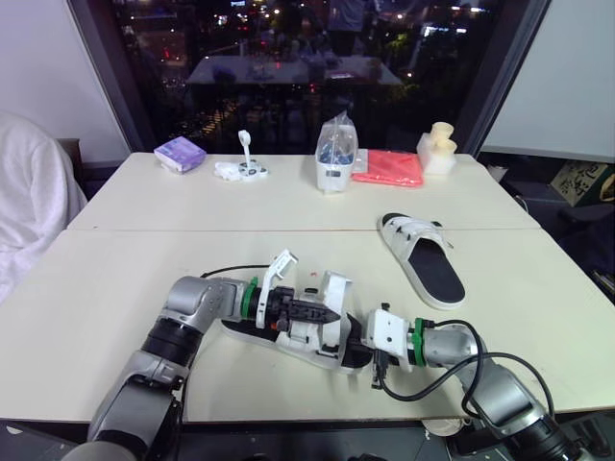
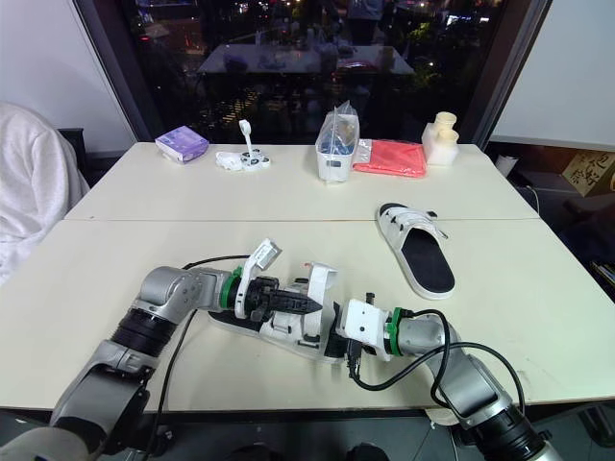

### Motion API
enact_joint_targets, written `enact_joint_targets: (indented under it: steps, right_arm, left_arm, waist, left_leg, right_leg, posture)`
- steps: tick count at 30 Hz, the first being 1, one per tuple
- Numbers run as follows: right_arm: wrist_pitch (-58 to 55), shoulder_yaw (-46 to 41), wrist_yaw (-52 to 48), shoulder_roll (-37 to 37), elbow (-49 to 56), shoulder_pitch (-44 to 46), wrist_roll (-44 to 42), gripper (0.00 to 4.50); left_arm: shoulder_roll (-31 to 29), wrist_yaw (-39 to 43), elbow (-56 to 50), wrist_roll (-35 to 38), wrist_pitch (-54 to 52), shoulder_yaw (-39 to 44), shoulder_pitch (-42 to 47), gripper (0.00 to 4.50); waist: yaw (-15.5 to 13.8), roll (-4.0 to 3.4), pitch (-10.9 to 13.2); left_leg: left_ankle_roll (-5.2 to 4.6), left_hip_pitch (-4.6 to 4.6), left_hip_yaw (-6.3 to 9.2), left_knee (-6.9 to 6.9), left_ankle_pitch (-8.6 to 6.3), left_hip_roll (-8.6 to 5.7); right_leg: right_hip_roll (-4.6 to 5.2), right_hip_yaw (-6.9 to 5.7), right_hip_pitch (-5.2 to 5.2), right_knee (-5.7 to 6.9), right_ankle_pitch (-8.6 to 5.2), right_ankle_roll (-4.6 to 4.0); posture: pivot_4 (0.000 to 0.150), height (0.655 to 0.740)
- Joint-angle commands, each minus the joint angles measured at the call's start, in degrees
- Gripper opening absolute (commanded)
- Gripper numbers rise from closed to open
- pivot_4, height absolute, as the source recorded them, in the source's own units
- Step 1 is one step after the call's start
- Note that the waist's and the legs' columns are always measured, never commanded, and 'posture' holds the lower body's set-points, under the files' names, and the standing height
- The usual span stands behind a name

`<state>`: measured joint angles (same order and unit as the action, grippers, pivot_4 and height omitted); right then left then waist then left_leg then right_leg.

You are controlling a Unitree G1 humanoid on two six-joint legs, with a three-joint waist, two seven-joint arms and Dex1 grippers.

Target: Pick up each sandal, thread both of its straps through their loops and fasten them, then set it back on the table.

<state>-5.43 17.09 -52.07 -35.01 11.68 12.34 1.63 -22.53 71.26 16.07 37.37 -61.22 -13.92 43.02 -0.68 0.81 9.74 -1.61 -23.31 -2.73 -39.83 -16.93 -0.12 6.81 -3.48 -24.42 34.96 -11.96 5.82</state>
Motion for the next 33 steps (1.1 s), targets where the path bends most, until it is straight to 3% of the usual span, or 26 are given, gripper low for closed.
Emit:
enact_joint_targets:
  steps: [1, 33]
  right_arm:
    - [-1.5, 2.0, -1.0, -0.9, -0.8, -1.4, 1.5, 0.0]
    - [-2.0, 2.2, -0.5, -0.3, -0.3, -1.5, 1.8, 0.0]
  left_arm:
    - [-0.4, 1.2, -0.4, -1.5, 0.0, -2.1, 0.4, 0.04]
    - [0.4, 4.8, 3.9, -0.4, -5.4, 0.7, 5.1, 0.04]
  waist:
    - [0.0, 0.0, 0.0]
    - [0.0, 0.01, 0.0]
  left_leg:
    - [0.0, 0.0, 0.0, 0.0, 0.0, 0.0]
    - [-0.01, -0.06, 0.01, 0.03, 0.0, 0.0]
  right_leg:
    - [0.0, 0.0, 0.0, 0.0, 0.0, 0.0]
    - [0.0, -0.01, -0.06, -0.02, -0.01, 0.01]
  posture:
    - [0.15, 0.74]
    - [0.15, 0.74]
